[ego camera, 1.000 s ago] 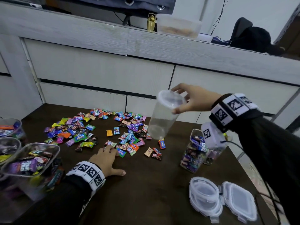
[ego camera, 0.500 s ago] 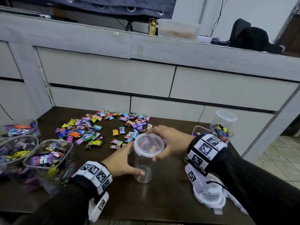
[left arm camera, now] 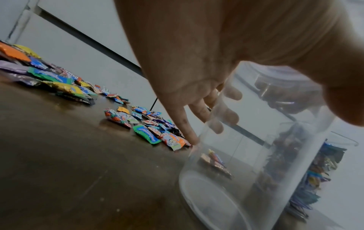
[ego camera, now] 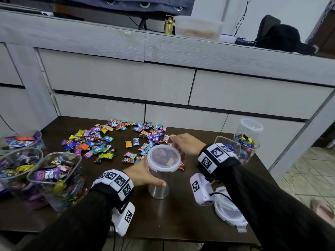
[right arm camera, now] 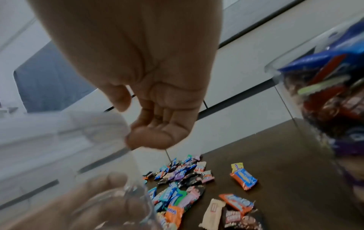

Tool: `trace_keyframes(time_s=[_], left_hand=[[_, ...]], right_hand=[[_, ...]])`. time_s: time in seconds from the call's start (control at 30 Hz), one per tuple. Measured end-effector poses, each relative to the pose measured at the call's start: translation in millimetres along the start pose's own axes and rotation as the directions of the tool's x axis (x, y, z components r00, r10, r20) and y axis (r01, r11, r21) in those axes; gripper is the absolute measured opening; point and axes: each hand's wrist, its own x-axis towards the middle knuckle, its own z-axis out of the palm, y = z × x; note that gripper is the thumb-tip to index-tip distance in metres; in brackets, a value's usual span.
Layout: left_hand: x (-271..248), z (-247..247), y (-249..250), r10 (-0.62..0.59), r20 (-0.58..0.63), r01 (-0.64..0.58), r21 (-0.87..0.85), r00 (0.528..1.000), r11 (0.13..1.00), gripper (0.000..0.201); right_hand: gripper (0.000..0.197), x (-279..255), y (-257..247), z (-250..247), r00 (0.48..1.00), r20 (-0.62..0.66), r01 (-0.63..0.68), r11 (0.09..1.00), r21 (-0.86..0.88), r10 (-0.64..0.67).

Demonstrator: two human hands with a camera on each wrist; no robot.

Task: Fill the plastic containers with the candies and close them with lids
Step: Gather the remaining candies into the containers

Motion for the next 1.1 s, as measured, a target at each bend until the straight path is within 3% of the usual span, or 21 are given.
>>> trace_keyframes(time_s=[0.13,0.33,0.57,0.8,1.1], left_hand=[[-0.1,-0.1,0.8,0.004,0.016,-0.003,-0.026,1.0,1.0,0.088],[-0.8,4.7,0.3,0.032,-0.019,-0.033,-0.034,0.999,0.999,0.095],[-1.3,6.5,-4.1,0.022,-0.031,-0.022,-0.02,0.999,1.0,0.11],[-1.5,7.5,-2.0,0.023,-0.034,-0.023,0.001,0.999,1.0,0.114],[1.0,7.5,-5.2,0.01,-0.046,-0.008,0.043,0.999,0.999,0.118]], right_hand=[[0.044,6.5,-1.7,18.0,0.993,-0.108,-0.056,0.985,-0.165,0.038],[0.033,9.7,-2.1,28.8,0.974,-0.204,-0.12,0.989,-0.091,0.1],[0.04,14.1,8.3,27.8,0.957,-0.266,-0.144,0.986,-0.088,0.116],[0.037,15.6,8.3,27.1,0.955,-0.267,-0.159,0.982,-0.097,0.128],[0.05,15.5,11.8,28.3,0.958,-0.251,-0.156,0.987,-0.05,0.139]])
